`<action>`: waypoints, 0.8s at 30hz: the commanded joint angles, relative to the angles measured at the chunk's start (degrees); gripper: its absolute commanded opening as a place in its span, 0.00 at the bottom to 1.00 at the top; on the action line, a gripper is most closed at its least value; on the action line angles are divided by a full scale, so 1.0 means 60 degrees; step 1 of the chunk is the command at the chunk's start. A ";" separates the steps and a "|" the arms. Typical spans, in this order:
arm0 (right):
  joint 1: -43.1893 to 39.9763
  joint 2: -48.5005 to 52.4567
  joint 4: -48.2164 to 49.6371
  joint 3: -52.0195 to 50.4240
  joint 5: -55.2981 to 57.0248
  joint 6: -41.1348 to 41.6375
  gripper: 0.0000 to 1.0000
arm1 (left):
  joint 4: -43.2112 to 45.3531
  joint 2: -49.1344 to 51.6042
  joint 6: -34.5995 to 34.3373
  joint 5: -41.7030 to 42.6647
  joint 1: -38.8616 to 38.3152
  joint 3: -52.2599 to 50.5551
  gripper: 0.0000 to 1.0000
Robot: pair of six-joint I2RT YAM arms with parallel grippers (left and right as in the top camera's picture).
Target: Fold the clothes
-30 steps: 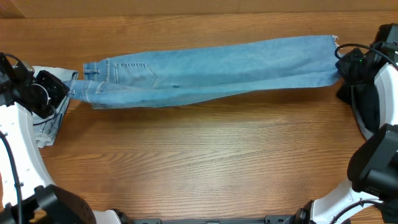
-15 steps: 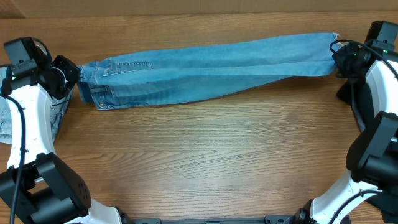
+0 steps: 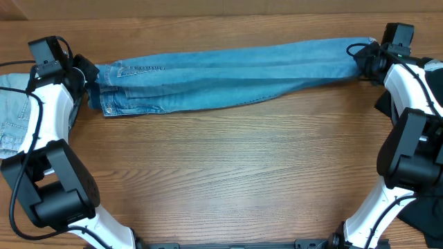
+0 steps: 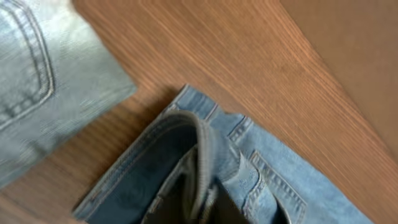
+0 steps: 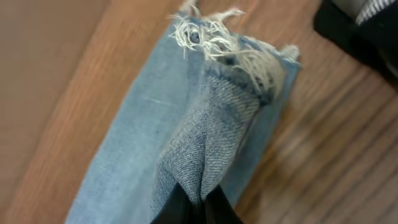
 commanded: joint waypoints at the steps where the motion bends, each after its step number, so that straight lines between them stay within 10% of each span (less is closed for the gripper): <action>1: 0.0058 0.0033 0.0546 0.0342 0.0645 0.0076 0.05 | 0.0637 0.0036 0.0306 -0.0514 -0.0084 0.0284 0.41; 4: 0.0171 0.0346 0.1082 0.0342 0.0623 0.0069 0.72 | 0.1377 0.0033 0.1249 -0.0499 -0.0302 0.0291 0.92; 7: 0.0197 0.0517 0.1628 0.0342 0.0328 -0.0801 0.97 | 0.0969 0.0025 0.2324 0.0022 -0.0397 0.1082 1.00; 14: 0.0204 0.0492 0.1071 0.0557 0.0124 -0.1759 1.00 | -0.3311 0.0029 0.3450 0.0805 -0.1581 0.4131 1.00; 24: 0.0204 0.0492 0.0863 0.1530 -0.0594 -0.3843 1.00 | -0.3348 0.1847 0.4084 0.0175 -0.2557 0.3359 0.81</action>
